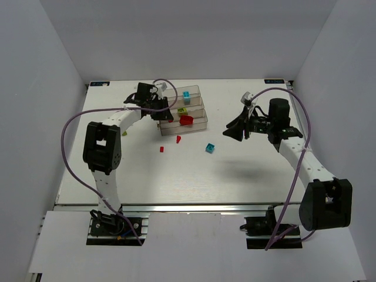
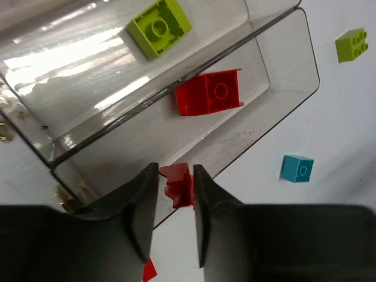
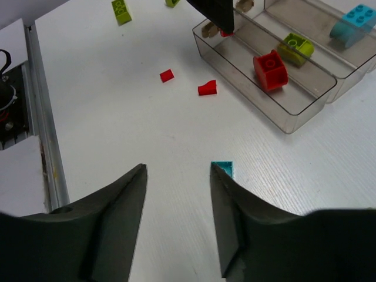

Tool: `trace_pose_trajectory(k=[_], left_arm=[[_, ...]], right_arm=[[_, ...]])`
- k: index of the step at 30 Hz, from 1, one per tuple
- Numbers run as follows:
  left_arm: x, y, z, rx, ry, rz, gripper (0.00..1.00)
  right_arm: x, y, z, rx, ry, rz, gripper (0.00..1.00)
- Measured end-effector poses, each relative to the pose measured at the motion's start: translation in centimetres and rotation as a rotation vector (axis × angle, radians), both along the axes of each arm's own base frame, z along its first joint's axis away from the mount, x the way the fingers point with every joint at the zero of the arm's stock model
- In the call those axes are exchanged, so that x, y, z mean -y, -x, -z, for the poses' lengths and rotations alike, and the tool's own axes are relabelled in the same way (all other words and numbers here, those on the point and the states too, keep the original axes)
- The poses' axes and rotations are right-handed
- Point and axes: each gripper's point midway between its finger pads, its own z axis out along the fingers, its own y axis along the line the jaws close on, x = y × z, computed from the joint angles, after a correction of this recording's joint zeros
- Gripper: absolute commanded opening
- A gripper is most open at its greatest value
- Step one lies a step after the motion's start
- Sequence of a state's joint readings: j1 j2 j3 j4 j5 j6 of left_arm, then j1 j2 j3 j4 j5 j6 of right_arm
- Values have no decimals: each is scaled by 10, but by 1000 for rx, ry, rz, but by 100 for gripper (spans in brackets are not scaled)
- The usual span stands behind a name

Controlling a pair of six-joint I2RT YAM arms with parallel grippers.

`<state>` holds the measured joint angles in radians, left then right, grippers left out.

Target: Sort the legos into containers by color

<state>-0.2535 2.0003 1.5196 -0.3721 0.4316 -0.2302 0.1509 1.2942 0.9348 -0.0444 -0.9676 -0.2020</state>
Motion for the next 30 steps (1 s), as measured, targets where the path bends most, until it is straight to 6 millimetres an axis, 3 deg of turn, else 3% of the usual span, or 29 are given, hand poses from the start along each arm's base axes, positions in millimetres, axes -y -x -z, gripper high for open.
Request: trace_pose_trajectory(k=[3, 5, 6, 10, 11, 12, 14, 15, 18, 19, 21, 23, 26, 30], left_arm=[[8, 4, 5, -23, -14, 21, 51], [13, 4, 0, -19, -16, 32, 55], [16, 3, -5, -8, -16, 37, 62], [17, 1, -16, 20, -17, 38, 59], [17, 2, -19, 25, -18, 34, 55], [16, 2, -22, 29, -20, 27, 34], [11, 6, -33, 44, -18, -5, 9], [6, 11, -38, 57, -18, -27, 1], [-15, 46, -55, 81, -12, -105, 0], [-26, 59, -60, 94, -16, -144, 6], [-44, 80, -70, 128, -31, -212, 43], [-66, 100, -80, 169, -57, -302, 73], [-95, 116, -89, 251, -102, -423, 84], [-130, 131, -81, 286, -196, -558, 87]], right_arm=[[1, -1, 13, -29, 18, -3, 63], [1, -2, 20, -43, 33, -5, 67], [0, -1, 23, -43, 43, -10, 73], [-3, 3, 31, -9, 82, -49, 73], [-6, 4, 33, 12, 95, -71, 72], [-9, 7, 35, 40, 109, -101, 69], [-15, 12, 44, 122, 148, -184, 68], [-20, 16, 50, 163, 172, -235, 66], [-35, 21, 72, 311, 271, -416, 62], [-41, 20, 79, 359, 310, -476, 62], [-54, 11, 89, 473, 390, -593, 62], [-71, -4, 93, 589, 464, -695, 62], [-100, -26, 95, 769, 567, -824, 60], [-144, -48, 103, 948, 668, -973, 57]])
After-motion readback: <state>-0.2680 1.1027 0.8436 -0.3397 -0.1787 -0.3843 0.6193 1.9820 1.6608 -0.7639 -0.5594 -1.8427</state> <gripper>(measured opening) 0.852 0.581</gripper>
